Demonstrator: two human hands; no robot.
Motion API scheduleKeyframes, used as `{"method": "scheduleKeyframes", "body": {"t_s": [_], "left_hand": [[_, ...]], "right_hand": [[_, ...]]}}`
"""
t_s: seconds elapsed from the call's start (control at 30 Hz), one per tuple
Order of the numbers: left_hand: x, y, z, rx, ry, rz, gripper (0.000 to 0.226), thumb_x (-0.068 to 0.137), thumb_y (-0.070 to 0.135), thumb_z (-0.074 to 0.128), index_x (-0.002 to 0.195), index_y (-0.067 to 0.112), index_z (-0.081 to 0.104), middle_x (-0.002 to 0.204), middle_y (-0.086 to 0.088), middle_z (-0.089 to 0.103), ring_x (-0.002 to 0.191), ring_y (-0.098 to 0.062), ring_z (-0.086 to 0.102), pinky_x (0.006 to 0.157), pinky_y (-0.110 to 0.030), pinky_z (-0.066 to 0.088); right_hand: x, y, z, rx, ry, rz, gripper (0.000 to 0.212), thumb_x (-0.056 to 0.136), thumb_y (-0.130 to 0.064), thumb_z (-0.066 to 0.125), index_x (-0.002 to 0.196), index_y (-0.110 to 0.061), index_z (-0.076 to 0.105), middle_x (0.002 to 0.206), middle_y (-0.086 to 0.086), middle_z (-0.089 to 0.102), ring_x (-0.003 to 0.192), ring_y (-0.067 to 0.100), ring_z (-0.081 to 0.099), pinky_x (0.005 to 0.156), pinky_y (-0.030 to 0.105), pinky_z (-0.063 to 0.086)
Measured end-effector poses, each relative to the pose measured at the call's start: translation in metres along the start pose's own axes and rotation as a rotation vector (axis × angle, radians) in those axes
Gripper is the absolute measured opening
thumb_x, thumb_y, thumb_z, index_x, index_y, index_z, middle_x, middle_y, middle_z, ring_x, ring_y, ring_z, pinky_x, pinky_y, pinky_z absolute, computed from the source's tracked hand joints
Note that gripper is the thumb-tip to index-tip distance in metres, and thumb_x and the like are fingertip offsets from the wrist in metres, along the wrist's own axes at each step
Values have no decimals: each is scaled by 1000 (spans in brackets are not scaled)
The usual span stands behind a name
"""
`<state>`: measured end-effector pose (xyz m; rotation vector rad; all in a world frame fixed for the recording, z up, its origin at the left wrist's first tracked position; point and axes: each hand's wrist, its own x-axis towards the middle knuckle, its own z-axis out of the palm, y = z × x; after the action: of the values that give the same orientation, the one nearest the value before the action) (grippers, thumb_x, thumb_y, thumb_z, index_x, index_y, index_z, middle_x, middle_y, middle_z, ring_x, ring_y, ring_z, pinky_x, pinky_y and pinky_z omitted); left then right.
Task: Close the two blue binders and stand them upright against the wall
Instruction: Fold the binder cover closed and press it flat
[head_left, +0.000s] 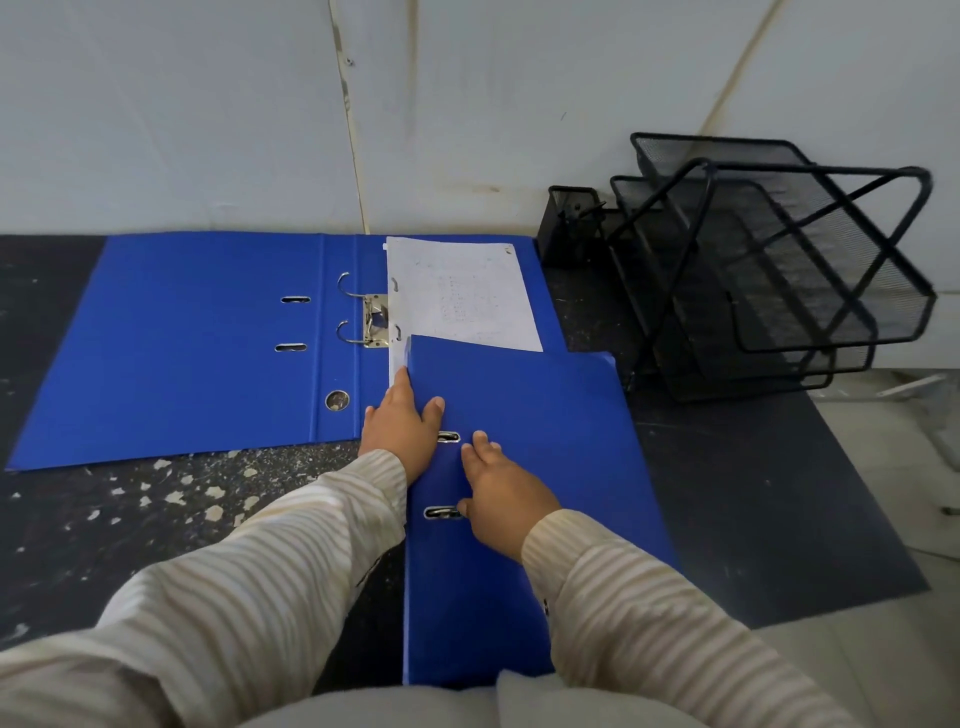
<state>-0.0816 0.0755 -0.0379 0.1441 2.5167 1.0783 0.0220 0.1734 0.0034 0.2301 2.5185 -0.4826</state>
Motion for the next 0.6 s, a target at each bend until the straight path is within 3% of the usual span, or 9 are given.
{"method": "scheduleKeyframes", "body": {"t_s": [0.3,0.6], "left_hand": [[-39,-10,12,-94,28,-69,61,100,42,34,151,15,15,150,-12,38,138,-36,34,113,-49,30],[-49,-14,19,13,82,-81,57,101,40,29,151,15,17,151,-10,37,138,-36,35,113,-49,29]], "right_hand": [[-23,3,16,-17,-2,-17,71,97,-28,46,151,-14,1,160,1,-13,148,19,-4,115,35,26],[-22,6,22,-58,-7,-33,70,98,-28,44,151,-14,-1,159,2,-14,148,19,-5,113,37,29]]}}
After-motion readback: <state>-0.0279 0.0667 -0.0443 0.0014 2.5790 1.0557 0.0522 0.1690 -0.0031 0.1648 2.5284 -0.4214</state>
